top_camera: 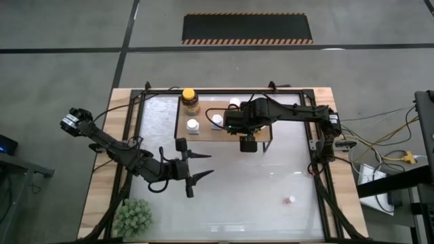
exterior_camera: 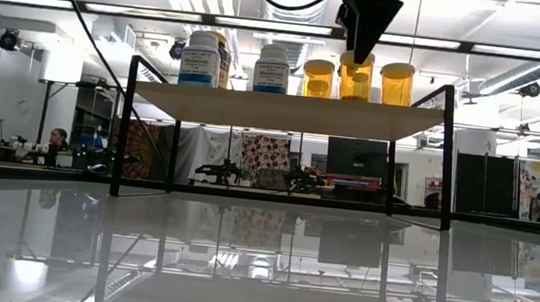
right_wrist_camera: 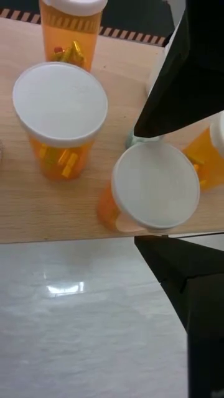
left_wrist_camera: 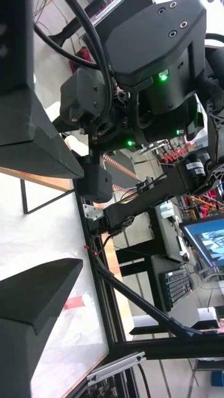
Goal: Pick and place medicine bottles onto shelf by color
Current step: Put the pink pill bottle on the shelf
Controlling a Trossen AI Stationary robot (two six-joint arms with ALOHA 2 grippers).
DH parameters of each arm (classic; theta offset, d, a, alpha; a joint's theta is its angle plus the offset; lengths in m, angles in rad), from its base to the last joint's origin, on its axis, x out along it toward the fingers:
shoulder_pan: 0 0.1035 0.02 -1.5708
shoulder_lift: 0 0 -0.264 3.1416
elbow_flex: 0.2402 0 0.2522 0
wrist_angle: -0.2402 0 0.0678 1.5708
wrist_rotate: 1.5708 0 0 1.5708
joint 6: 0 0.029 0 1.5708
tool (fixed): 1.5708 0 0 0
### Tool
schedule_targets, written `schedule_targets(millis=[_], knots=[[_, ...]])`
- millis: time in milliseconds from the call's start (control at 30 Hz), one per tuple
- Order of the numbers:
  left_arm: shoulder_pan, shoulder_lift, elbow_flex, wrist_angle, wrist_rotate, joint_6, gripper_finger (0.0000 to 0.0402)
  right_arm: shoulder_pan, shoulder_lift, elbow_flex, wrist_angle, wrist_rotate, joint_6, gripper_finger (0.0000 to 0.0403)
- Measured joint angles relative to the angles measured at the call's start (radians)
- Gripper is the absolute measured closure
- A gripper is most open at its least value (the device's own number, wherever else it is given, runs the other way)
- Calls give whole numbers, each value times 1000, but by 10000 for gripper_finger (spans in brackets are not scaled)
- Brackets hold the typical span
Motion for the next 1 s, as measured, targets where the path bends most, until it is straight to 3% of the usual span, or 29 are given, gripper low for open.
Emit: schedule_targets(millis=[467,1000], knots=[[0,0,0,0,0,-1,196,0,-16,1,0,1,-3,142],[-1,1,0,29,2,-26,196,26,-121,0,33,0,37,154]])
